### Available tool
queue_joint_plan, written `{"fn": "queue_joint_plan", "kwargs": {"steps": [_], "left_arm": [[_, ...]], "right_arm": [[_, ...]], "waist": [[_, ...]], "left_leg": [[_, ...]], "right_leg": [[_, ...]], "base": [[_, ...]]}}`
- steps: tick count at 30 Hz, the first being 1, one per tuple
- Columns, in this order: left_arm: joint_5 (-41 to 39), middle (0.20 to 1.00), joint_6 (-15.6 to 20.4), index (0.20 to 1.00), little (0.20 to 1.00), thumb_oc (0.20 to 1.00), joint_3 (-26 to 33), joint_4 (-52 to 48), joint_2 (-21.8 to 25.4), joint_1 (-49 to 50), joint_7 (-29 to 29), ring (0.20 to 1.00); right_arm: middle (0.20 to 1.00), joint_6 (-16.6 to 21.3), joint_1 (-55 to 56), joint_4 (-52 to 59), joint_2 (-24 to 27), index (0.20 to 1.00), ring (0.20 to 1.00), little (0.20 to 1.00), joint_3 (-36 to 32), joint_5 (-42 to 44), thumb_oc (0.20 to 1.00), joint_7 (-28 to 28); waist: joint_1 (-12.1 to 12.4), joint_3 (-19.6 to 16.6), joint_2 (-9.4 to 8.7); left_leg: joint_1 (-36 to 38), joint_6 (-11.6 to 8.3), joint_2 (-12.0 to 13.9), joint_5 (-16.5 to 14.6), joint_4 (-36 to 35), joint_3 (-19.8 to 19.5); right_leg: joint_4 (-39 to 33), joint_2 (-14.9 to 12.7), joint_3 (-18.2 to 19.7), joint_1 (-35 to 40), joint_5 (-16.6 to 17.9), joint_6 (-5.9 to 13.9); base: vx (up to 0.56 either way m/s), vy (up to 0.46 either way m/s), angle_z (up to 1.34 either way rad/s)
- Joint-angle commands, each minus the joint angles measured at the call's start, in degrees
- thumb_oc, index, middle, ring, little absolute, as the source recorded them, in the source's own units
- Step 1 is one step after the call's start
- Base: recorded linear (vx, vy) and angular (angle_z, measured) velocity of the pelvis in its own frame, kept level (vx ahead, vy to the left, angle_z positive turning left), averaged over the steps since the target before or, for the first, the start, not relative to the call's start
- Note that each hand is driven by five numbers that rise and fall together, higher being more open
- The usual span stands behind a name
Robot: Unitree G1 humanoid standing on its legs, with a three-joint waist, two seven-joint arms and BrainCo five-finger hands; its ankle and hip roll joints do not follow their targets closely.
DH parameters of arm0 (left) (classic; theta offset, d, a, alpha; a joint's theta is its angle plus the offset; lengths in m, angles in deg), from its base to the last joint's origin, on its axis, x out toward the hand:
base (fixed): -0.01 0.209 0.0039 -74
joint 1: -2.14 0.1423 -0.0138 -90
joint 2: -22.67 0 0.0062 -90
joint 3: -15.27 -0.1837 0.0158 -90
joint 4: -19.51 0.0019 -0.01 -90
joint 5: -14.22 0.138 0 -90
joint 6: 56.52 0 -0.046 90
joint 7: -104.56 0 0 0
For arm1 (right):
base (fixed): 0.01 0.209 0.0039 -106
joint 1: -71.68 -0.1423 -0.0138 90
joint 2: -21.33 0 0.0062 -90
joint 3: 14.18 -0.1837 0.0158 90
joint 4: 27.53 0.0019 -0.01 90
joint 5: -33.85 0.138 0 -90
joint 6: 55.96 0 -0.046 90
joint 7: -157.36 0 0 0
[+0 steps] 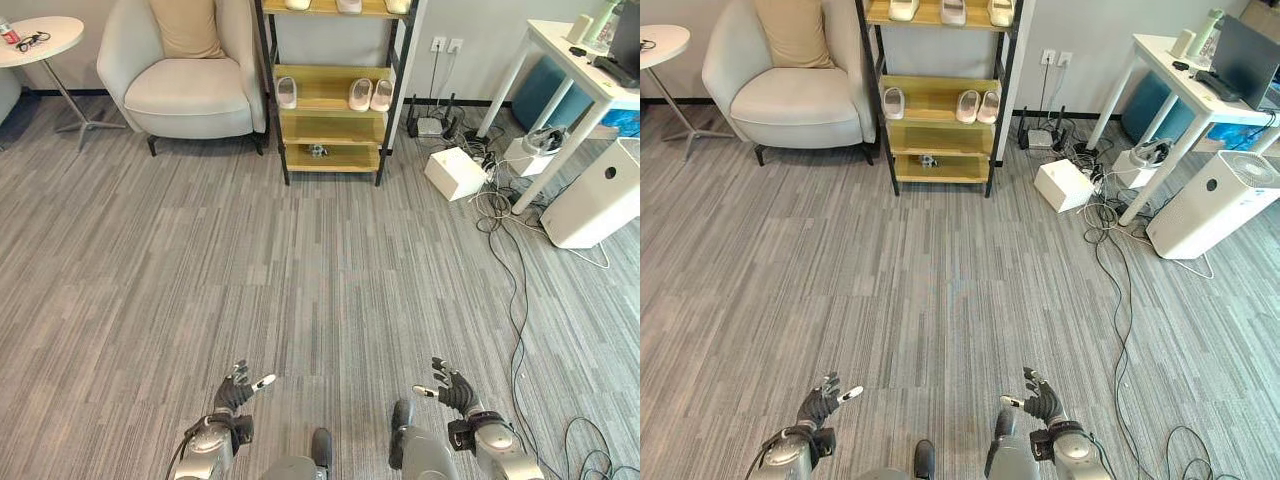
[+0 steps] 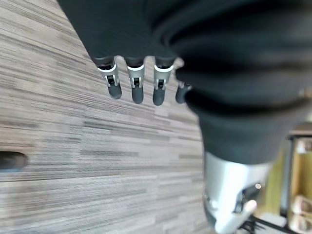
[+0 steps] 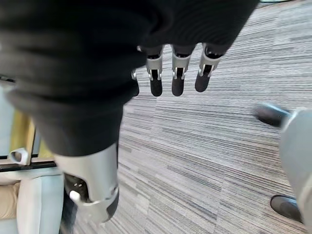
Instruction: Arrange the slippers neatly on the shoe rack.
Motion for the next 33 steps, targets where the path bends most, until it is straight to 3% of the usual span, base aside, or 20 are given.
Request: {"fn": "queue_joint_plan", "kwargs": {"steps": [1, 3, 5, 6, 9, 13, 16, 17, 20, 21, 22, 24, 25, 30, 31, 33], "left_arm": [[-1.80, 1.000, 2.43, 1.000, 1.000, 1.000, -2.01, -4.15, -1.02, -0.34, 0.42, 1.000], [-5.17, 1.000, 2.27, 1.000, 1.000, 1.000, -1.97, -4.55, -1.97, -0.77, 0.01, 1.000], [-5.73, 1.000, 2.16, 1.000, 1.000, 1.000, -1.98, -4.68, -2.15, -0.91, 0.01, 1.000], [-6.97, 1.000, 2.08, 1.000, 1.000, 1.000, -1.86, -5.33, -2.61, -0.46, -0.15, 1.000], [-8.38, 1.000, 2.07, 1.000, 1.000, 1.000, -2.35, -5.35, -3.09, -0.63, -0.22, 1.000], [-7.92, 1.000, 1.59, 1.000, 1.000, 1.000, -2.97, -4.73, -3.21, 0.12, -0.76, 1.000], [-7.06, 1.000, 1.63, 1.000, 1.000, 1.000, -3.49, -4.35, -3.18, 0.67, -0.48, 1.000], [-6.72, 1.000, 1.20, 1.000, 1.000, 1.000, -2.68, -5.15, -2.42, 1.34, -0.58, 1.000], [-5.66, 1.000, 1.32, 1.000, 1.000, 1.000, -2.04, -4.82, -1.78, 1.23, -0.78, 1.000], [-5.67, 1.000, 1.32, 1.000, 1.000, 1.000, -2.04, -4.82, -1.75, 1.23, -0.79, 1.000], [-5.26, 1.000, 1.45, 1.000, 1.000, 1.000, -1.73, -5.24, -0.90, 1.06, -0.43, 1.000], [-5.35, 1.000, 1.35, 1.000, 1.000, 1.000, -1.51, -6.37, 0.00, 0.87, -0.04, 1.000], [-5.25, 1.000, 1.35, 1.000, 1.000, 1.000, -1.69, -6.52, 0.17, 0.81, -0.12, 1.000], [-5.23, 1.000, 1.40, 1.000, 1.000, 1.000, -1.94, -6.83, 0.27, 0.60, -0.47, 1.000], [-5.07, 1.000, 1.48, 1.000, 1.000, 1.000, -1.90, -6.55, 0.18, 0.02, -0.35, 1.000], [-4.76, 1.000, 1.36, 1.000, 1.000, 1.000, -1.81, -6.27, 0.02, -0.68, -0.25, 1.000]], "right_arm": [[1.000, 1.67, -0.26, 2.75, 1.06, 1.000, 1.000, 1.000, -0.39, -0.78, 1.000, -0.39], [1.000, 1.79, 0.14, 3.40, 2.08, 1.000, 1.000, 1.000, -0.10, -0.18, 1.000, -0.14], [1.000, 1.75, 0.24, 3.74, 2.38, 1.000, 1.000, 1.000, 0.11, -0.14, 1.000, 0.01], [1.000, 1.80, 0.34, 4.76, 3.15, 1.000, 1.000, 1.000, 0.76, 0.03, 1.000, 0.52], [1.000, 1.84, 0.23, 4.95, 4.14, 1.000, 1.000, 1.000, 1.05, 0.22, 1.000, 0.65], [1.000, 1.66, 0.12, 4.21, 4.71, 1.000, 1.000, 1.000, -0.09, 0.28, 1.000, 0.14], [1.000, 1.96, -0.09, 3.35, 4.64, 1.000, 1.000, 1.000, -0.25, 0.06, 1.000, -0.56], [1.000, 1.65, -0.71, 4.05, 4.53, 1.000, 1.000, 1.000, 0.17, -0.83, 1.000, -0.36], [1.000, 1.31, -1.52, 3.84, 2.77, 1.000, 1.000, 1.000, 1.44, -1.85, 1.000, 0.46], [1.000, 1.30, -1.51, 3.85, 2.74, 1.000, 1.000, 1.000, 1.44, -1.85, 1.000, 0.46], [1.000, 1.49, -1.99, 4.36, 1.82, 1.000, 1.000, 1.000, 1.79, -1.39, 1.000, 0.82], [1.000, 1.28, -2.84, 4.74, 0.99, 1.000, 1.000, 1.000, 2.68, -1.85, 1.000, 1.03], [1.000, 1.12, -2.79, 4.84, 0.90, 1.000, 1.000, 1.000, 2.74, -1.99, 1.000, 1.14], [1.000, 0.99, -1.96, 5.64, 1.24, 1.000, 1.000, 1.000, 1.62, -1.56, 1.000, 1.11], [1.000, 1.04, -1.56, 5.70, 1.29, 1.000, 1.000, 1.000, 1.16, -1.56, 1.000, 0.81], [1.000, 0.85, -0.58, 6.73, 1.49, 1.000, 1.000, 1.000, 1.08, -2.37, 1.000, 0.75]], "waist": [[-0.56, -3.61, -0.62], [-1.11, -4.66, 0.07], [-1.26, -4.76, 0.26], [-1.25, -4.52, 0.40], [-0.22, -2.77, -0.30], [1.37, -2.74, -1.77], [3.10, -3.27, -0.85], [4.46, -4.11, -0.80], [4.99, -5.27, -2.20], [5.12, -5.24, -2.26], [5.34, -4.64, -2.99], [5.20, -2.85, -2.78], [4.87, -2.51, -2.44], [2.60, -1.30, -1.39], [1.47, -1.42, -1.77], [0.48, -1.41, -1.78]], "left_leg": [[5.41, -6.81, 7.18, -5.76, -0.38, -1.09], [4.79, -8.41, 9.89, -5.06, 1.99, -2.12], [4.35, -8.87, 10.71, -4.44, 3.47, -2.59], [2.31, -10.09, 11.44, -2.26, 9.72, -3.41], [-3.22, -10.60, 9.23, 1.81, 19.58, -5.95], [-8.95, -8.99, 8.91, -0.40, 11.40, -3.43], [-15.41, -9.82, 9.67, 7.31, 2.25, -1.17], [-15.48, -9.82, 9.87, 8.15, 0.66, 1.00], [-14.00, -7.22, 8.18, 5.13, 4.20, 1.82], [-13.96, -7.19, 8.16, 5.05, 4.25, 1.96], [-13.01, -5.65, 7.46, 3.22, 5.29, 2.84], [-10.62, -3.97, 7.10, 0.98, 5.84, 3.69], [-9.43, -3.75, 7.10, 0.62, 5.44, 3.61], [-3.97, -5.01, 7.19, -0.85, 2.57, 2.48], [-1.57, -5.99, 7.11, -1.86, 1.36, 1.97], [1.23, -6.95, 7.86, -2.93, 0.30, 1.47]], "right_leg": [[1.38, 3.78, -1.01, 5.16, 3.78, -1.70], [1.14, 6.21, -1.92, 6.61, 1.64, -3.53], [1.47, 6.86, -2.23, 6.90, 0.86, -4.14], [2.03, 8.04, -2.53, 7.89, -0.76, -5.59], [1.92, 8.67, -2.61, 10.50, -2.47, -7.40], [-0.58, 8.06, -3.12, 14.91, -4.22, -6.59], [-2.59, 8.99, -2.83, 18.62, -5.75, -6.27], [-3.19, 9.66, -1.82, 20.68, -6.80, -5.73], [2.31, 6.90, -0.55, 21.23, -9.03, -4.47], [2.45, 6.82, -0.41, 21.17, -9.12, -4.44], [9.75, 5.66, 0.65, 18.39, -7.43, -3.32], [20.95, 4.28, 0.70, 11.91, -2.75, -2.14], [22.44, 3.99, 0.29, 9.99, -1.83, -2.08], [13.65, 3.00, -2.20, 6.66, -1.10, -2.93], [6.21, 2.87, -1.93, 4.67, 1.01, -2.26], [2.62, 3.09, -2.35, 4.02, 3.18, -1.22]], "base": [[0.32, -0.233, 0.24], [0.31, -0.309, 0.54], [0.18, -0.223, 0.32], [0.16, -0.188, 0.23], [0.16, -0.168, 0.10], [0.26, -0.015, 0.00], [0.38, 0.111, 0.15], [0.52, 0.214, -0.25], [0.43, 0.240, -0.52], [0.22, 0.174, -0.23], [0.18, 0.153, -0.25], [0.27, 0.198, -0.48], [0.28, 0.135, -0.21], [0.29, -0.023, 0.21], [0.26, -0.087, 0.29], [0.41, -0.171, 0.25]]}}
